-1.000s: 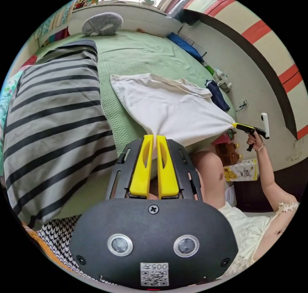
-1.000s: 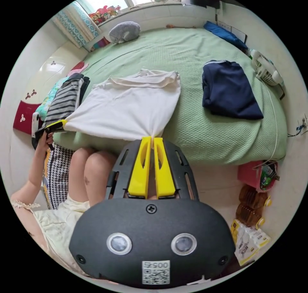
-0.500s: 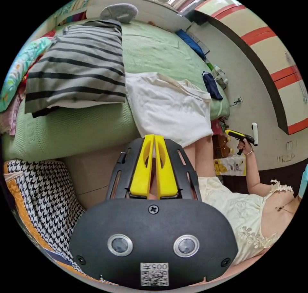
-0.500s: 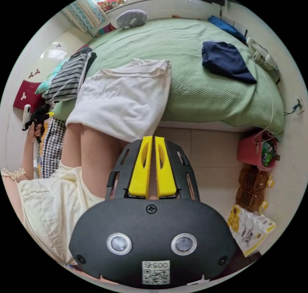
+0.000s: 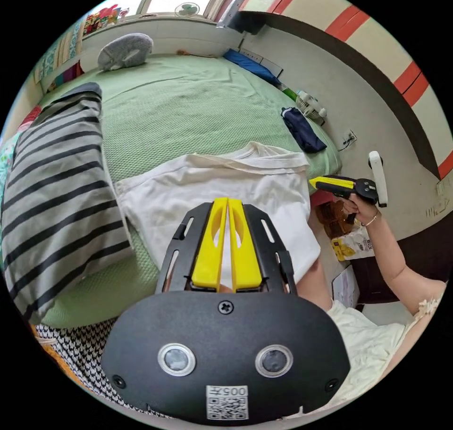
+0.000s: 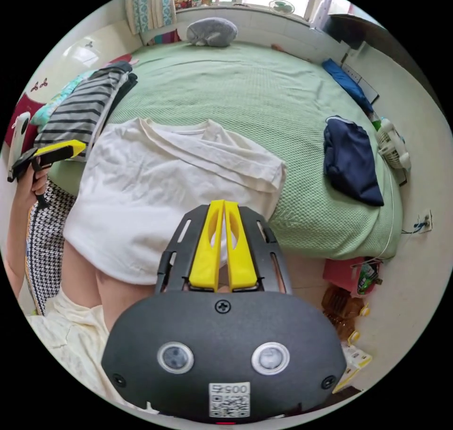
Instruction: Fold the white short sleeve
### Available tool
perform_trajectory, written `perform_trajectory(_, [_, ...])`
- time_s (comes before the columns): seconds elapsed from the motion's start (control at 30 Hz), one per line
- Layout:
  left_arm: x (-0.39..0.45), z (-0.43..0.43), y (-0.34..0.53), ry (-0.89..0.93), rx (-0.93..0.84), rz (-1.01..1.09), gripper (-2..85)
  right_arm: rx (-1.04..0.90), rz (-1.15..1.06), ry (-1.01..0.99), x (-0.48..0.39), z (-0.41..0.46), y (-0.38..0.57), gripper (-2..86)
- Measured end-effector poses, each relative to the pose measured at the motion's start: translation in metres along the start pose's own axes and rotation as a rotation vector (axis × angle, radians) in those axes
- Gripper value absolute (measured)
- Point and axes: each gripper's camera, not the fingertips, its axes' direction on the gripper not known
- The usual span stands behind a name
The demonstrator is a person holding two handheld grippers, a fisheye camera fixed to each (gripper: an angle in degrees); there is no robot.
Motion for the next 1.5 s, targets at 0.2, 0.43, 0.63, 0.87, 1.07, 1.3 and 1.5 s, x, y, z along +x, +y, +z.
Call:
perform_trajectory(0.2, [0.016,0.065,-0.049,-0.015,-0.116,0.047,-0.1,-0.117,-0.036,-0.024,-0.013,0.030,-0.042,-1.3])
perform_trajectory(0.43, [0.024,0.111,-0.099,-0.049,-0.213,0.135,-0.1,-0.358,-0.091,-0.155,-0.016,0.056,-0.101,-1.3])
perform_trajectory(0.63, [0.013,0.113,-0.137,-0.024,-0.166,0.045,0.0,-0.121,0.082,-0.122,-0.005,0.028,-0.150,-1.3])
perform_trajectory(0.87, [0.035,0.102,-0.118,-0.020,-0.095,0.081,-0.1,-0.006,-0.085,-0.047,-0.056,0.010,-0.130,-1.2])
perform_trajectory(1.07, [0.052,0.123,-0.086,-0.039,-0.166,0.111,-0.1,-0.172,-0.353,0.195,-0.119,0.043,-0.088,-1.3])
perform_trajectory(1.3, [0.070,0.153,-0.061,-0.117,-0.203,0.098,-0.3,-0.219,-0.321,0.377,-0.130,0.062,-0.115,-1.2])
perform_trajectory(1.5, [0.085,0.159,-0.052,-0.156,-0.156,0.067,-0.4,0.062,0.039,0.275,-0.098,0.014,-0.134,-1.2])
